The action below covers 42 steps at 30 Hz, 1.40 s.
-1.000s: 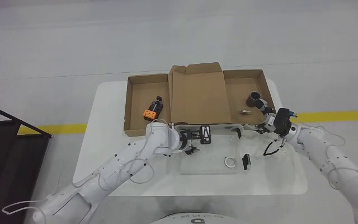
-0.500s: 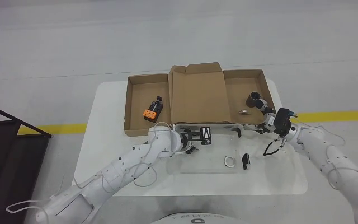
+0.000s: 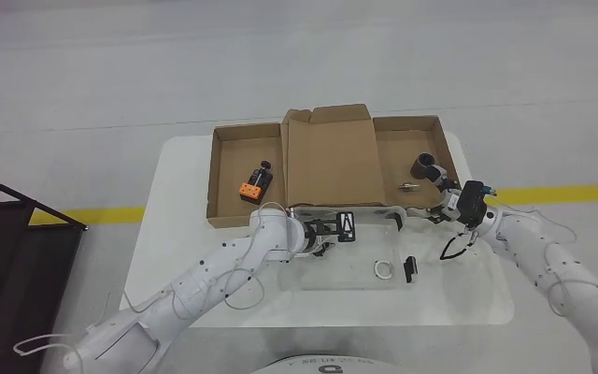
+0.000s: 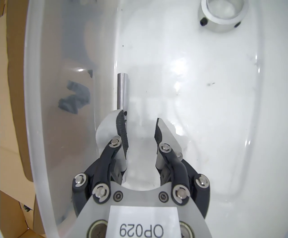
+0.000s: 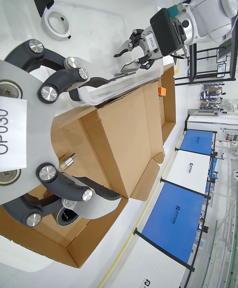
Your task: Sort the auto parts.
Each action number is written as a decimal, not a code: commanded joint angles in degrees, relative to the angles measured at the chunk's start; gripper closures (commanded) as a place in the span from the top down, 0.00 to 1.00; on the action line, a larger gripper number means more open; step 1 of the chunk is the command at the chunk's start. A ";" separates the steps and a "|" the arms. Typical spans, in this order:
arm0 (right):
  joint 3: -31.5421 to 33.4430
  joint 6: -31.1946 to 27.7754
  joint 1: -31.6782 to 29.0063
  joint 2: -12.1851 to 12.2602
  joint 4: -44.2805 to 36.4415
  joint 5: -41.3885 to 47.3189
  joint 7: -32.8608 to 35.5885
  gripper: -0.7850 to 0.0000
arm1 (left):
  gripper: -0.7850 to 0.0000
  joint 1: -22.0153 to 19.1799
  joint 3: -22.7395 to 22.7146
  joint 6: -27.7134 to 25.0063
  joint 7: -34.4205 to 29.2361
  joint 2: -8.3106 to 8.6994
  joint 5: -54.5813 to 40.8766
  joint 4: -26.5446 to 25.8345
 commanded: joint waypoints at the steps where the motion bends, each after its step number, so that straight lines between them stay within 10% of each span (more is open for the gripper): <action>1: 0.00 0.00 0.00 0.00 -0.01 0.00 0.00 1.00 | 0.29 0.16 -0.09 0.26 -0.02 0.00 0.55 -0.08; 5: 0.00 0.00 0.00 0.00 -0.01 0.00 0.00 1.00 | 0.46 0.34 -0.32 0.97 0.27 -0.04 1.71 -0.08; 10: 0.00 0.00 0.00 0.00 -0.01 0.00 0.00 1.00 | 0.92 0.12 -0.50 1.52 0.68 -0.22 3.12 0.42; 18: 0.00 0.00 0.00 0.00 -0.01 0.00 0.00 1.00 | 1.00 -0.99 0.14 0.65 0.46 -1.16 2.63 3.02; 22: 0.00 0.00 0.00 0.00 -0.01 0.00 0.00 1.00 | 0.91 -1.63 0.06 -0.21 0.22 -1.72 0.22 4.41; 27: 0.00 0.00 0.00 0.00 -0.01 0.00 0.00 1.00 | 0.49 -2.33 -0.30 -2.27 0.10 -2.18 -3.08 5.58; 36: 0.00 0.00 0.00 0.00 -0.01 0.00 0.00 1.00 | 0.09 -2.59 -0.67 -3.17 -0.35 -2.49 -4.45 5.65; 42: 0.00 0.00 0.00 0.00 -0.01 0.00 0.00 1.00 | 0.08 -2.77 -0.73 -3.04 -0.12 -2.68 -4.04 5.64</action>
